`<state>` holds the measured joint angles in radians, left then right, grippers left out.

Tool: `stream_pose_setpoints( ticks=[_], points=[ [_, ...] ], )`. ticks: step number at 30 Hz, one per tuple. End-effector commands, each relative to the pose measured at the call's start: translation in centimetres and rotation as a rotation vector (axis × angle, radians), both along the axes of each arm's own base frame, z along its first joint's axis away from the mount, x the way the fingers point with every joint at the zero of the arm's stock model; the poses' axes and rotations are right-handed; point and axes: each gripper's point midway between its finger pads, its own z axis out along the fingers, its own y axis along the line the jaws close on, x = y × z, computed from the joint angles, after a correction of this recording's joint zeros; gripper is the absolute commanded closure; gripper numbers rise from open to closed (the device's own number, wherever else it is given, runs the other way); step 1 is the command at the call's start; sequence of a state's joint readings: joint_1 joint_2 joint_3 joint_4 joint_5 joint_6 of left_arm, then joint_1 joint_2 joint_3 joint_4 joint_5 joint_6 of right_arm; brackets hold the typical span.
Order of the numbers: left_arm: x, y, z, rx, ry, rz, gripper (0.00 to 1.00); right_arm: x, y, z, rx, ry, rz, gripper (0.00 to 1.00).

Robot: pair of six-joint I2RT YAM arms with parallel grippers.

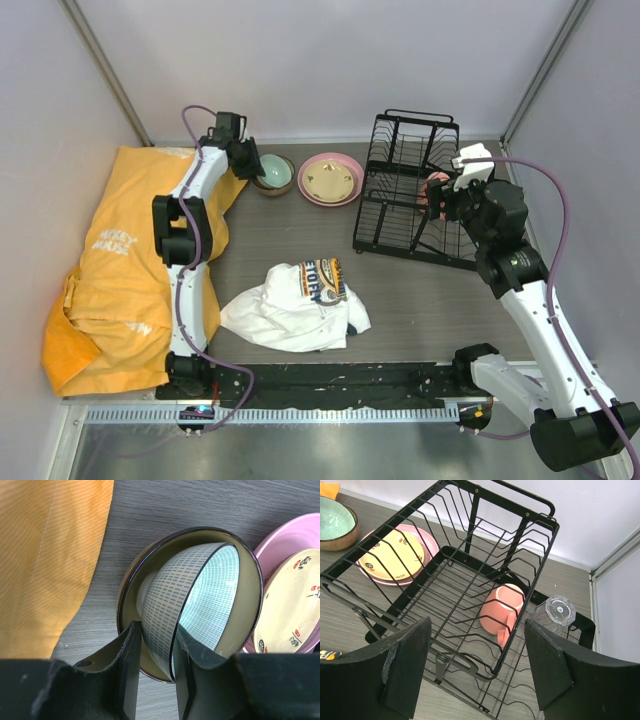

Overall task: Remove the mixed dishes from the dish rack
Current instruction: Place the bowl at the center of the board.

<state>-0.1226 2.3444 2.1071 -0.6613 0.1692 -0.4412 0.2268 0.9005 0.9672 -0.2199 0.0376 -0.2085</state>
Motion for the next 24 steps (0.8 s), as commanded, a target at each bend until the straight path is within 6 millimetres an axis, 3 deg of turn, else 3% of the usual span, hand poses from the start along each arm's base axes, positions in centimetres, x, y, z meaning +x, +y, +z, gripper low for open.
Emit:
stream_pose_setpoints(
  ticks=[1, 12, 24],
  points=[
    [1.1, -0.9, 2.0, -0.021, -0.065, -0.026, 0.65, -0.1, -0.4, 1.8, 0.0, -0.073, -0.017, 0.21],
    [1.2, -1.1, 3.4, -0.015, -0.092, -0.039, 0.45, 0.1, -0.3, 1.0, 0.002, -0.066, -0.014, 0.21],
    [1.1, -1.0, 6.7, -0.002, -0.157, -0.044, 0.42, 0.2, -0.2, 0.6, 0.008, -0.062, -0.009, 0.21]
  ],
)
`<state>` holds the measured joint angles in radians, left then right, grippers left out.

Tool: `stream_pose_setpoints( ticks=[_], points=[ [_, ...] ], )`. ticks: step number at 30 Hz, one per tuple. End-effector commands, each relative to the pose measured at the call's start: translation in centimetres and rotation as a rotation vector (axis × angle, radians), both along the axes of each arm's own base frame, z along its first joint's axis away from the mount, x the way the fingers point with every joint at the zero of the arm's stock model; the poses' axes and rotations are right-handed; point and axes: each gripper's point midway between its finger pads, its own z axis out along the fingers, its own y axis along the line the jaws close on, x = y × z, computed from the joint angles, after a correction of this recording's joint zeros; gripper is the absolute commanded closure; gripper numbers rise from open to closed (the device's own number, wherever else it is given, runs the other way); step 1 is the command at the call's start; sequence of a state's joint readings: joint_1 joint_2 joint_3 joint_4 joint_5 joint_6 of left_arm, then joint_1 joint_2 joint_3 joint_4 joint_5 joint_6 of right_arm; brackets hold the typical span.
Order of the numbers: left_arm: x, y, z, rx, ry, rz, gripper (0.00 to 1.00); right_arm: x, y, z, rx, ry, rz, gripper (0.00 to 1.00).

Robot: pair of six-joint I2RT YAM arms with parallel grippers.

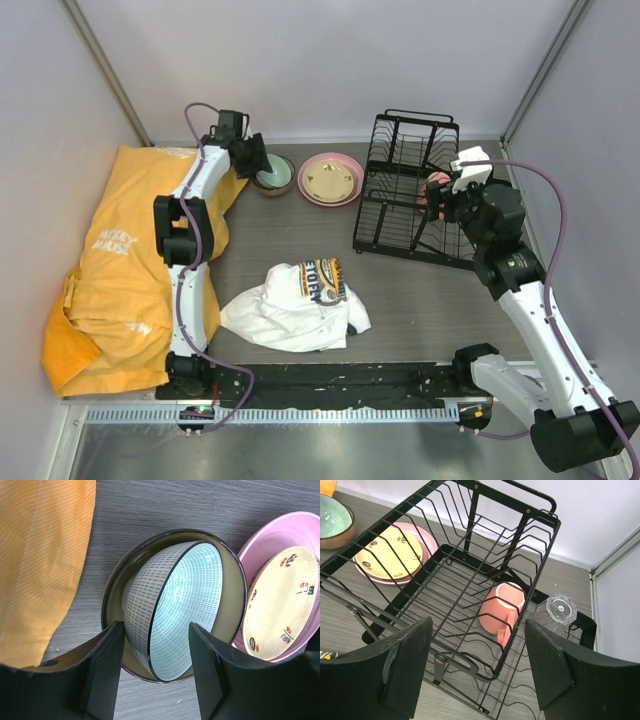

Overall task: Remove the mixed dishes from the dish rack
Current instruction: Place the bowl at the center of the board, then pick up the cup from the dish rack.

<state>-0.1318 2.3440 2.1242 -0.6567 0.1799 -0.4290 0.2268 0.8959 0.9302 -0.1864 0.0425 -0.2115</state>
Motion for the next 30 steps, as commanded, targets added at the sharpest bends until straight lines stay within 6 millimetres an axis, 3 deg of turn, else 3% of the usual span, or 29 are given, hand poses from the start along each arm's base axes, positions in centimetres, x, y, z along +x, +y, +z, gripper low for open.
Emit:
stream_pose_setpoints(
  ticks=[1, 9, 15, 30],
  points=[
    [0.8, -0.3, 6.1, 0.0, -0.136, -0.021, 0.42, 0.0, -0.1, 1.3, 0.011, -0.059, -0.005, 0.2],
    [0.3, -0.4, 7.7, 0.026, -0.163, -0.029, 0.41, 0.1, 0.0, 1.4, 0.015, -0.06, 0.001, 0.2],
    [0.1, 0.2, 8.4, 0.06, -0.177, -0.016, 0.34, 0.0, 0.0, 1.2, 0.019, -0.059, 0.002, 0.2],
    [-0.5, 0.7, 7.1, 0.099, -0.15, -0.02, 0.33, -0.3, -0.5, 1.2, 0.007, -0.067, -0.019, 0.2]
  ],
)
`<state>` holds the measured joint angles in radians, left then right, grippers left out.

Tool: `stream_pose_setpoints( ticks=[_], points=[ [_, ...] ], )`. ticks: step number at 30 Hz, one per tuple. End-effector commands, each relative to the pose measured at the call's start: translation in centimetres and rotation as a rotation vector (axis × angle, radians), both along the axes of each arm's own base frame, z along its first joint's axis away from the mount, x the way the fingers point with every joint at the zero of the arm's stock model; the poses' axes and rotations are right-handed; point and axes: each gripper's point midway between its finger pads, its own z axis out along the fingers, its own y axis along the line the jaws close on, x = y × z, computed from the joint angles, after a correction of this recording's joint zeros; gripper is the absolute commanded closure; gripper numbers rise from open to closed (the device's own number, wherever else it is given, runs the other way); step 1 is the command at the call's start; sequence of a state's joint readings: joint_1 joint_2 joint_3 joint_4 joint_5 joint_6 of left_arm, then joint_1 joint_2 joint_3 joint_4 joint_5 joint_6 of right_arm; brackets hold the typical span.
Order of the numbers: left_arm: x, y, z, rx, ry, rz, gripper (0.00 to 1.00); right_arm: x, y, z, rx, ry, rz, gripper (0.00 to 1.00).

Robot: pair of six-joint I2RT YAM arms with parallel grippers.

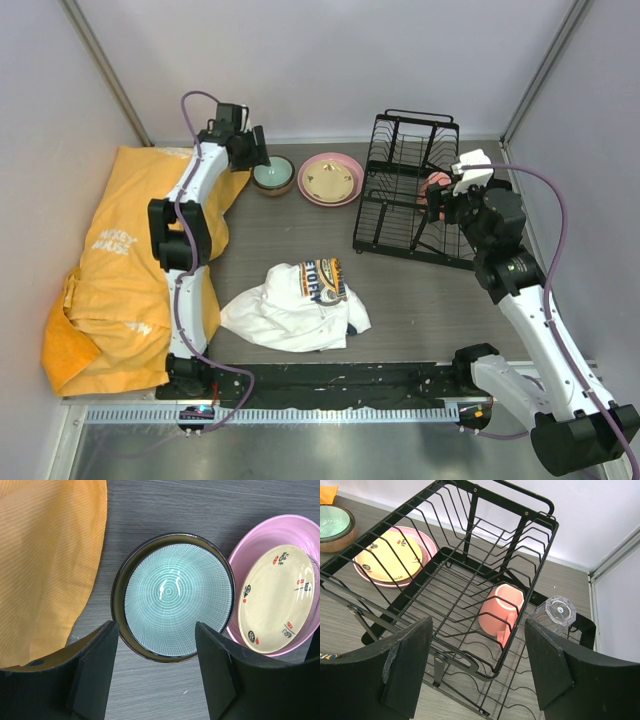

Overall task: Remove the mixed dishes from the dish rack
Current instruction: Pick up the cup from the dish rack.

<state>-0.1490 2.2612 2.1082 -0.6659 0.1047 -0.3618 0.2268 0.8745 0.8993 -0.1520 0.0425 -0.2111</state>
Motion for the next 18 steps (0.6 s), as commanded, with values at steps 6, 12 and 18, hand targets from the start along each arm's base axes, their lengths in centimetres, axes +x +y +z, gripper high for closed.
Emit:
stream_pose_setpoints(
  ticks=[6, 12, 18],
  points=[
    [-0.8, 0.0, 5.3, 0.007, -0.1, -0.021, 0.33, -0.3, -2.3, 2.9, -0.015, -0.084, -0.114, 0.21],
    [-2.6, 0.1, 8.7, 0.009, -0.17, -0.049, 0.26, -1.0, -4.8, 4.7, -0.044, -0.132, -0.234, 0.18],
    [-5.7, 0.3, 12.9, 0.024, -0.262, -0.093, 0.17, -1.4, -6.1, 5.0, -0.042, -0.141, -0.291, 0.1]
  ],
)
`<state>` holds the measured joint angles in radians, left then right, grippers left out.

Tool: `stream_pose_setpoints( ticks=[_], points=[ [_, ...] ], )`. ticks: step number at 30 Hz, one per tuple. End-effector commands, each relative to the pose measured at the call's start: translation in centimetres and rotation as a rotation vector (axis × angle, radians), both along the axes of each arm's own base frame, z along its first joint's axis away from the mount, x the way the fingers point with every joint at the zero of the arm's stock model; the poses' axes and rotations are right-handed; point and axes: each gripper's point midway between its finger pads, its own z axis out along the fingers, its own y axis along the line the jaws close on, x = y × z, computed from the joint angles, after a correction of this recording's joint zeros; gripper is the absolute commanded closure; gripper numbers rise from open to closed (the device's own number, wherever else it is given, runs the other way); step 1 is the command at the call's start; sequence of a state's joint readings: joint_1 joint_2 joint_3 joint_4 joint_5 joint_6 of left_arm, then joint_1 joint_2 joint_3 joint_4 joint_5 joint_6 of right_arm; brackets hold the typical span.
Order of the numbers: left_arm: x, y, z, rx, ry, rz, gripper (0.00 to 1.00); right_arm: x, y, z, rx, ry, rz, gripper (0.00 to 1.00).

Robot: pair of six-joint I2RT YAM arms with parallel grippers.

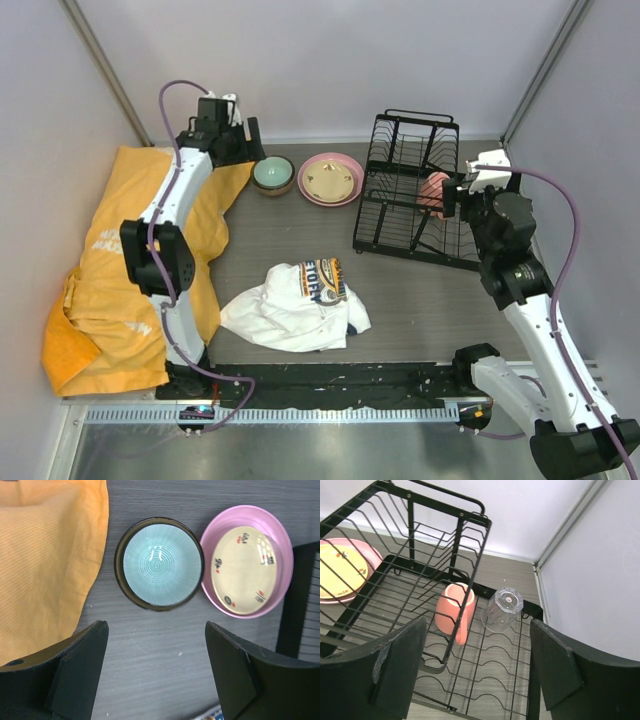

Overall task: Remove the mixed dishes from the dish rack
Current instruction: Pick up the cup from the dish rack.

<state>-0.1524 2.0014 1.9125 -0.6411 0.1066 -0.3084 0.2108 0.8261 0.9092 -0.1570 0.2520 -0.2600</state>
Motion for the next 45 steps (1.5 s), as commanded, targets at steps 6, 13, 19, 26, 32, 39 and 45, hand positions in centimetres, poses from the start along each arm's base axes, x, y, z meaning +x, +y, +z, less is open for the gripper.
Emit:
stream_pose_setpoints(
  ticks=[6, 13, 19, 26, 32, 39, 45],
  points=[
    [-5.5, -0.4, 8.7, 0.004, -0.208, -0.12, 0.07, -0.8, -3.9, 2.5, 0.048, -0.084, -0.153, 0.02],
    [-9.1, 0.3, 9.9, 0.054, -0.246, -0.168, 0.0, -0.1, -8.6, 2.1, 0.134, -0.067, -0.255, 0.0],
    [-11.0, 0.7, 10.3, 0.089, -0.255, -0.201, 0.0, 2.5, -12.2, -1.0, 0.205, 0.05, -0.285, 0.0],
    [-11.9, 0.7, 10.0, 0.099, -0.25, -0.225, 0.0, 6.6, -13.2, -5.8, 0.267, 0.185, -0.262, 0.02],
    [-11.8, 0.8, 8.7, 0.113, -0.227, -0.236, 0.0, 9.6, -13.0, -7.8, 0.269, 0.227, -0.199, 0.03],
    [-11.3, 0.7, 7.2, 0.123, -0.209, -0.245, 0.0, 11.8, -13.0, -10.0, 0.189, 0.263, -0.117, 0.04],
    [-10.8, 0.8, 6.3, 0.129, -0.194, -0.249, 0.0, 13.4, -13.1, -11.7, 0.178, 0.292, -0.084, 0.04]
  ],
)
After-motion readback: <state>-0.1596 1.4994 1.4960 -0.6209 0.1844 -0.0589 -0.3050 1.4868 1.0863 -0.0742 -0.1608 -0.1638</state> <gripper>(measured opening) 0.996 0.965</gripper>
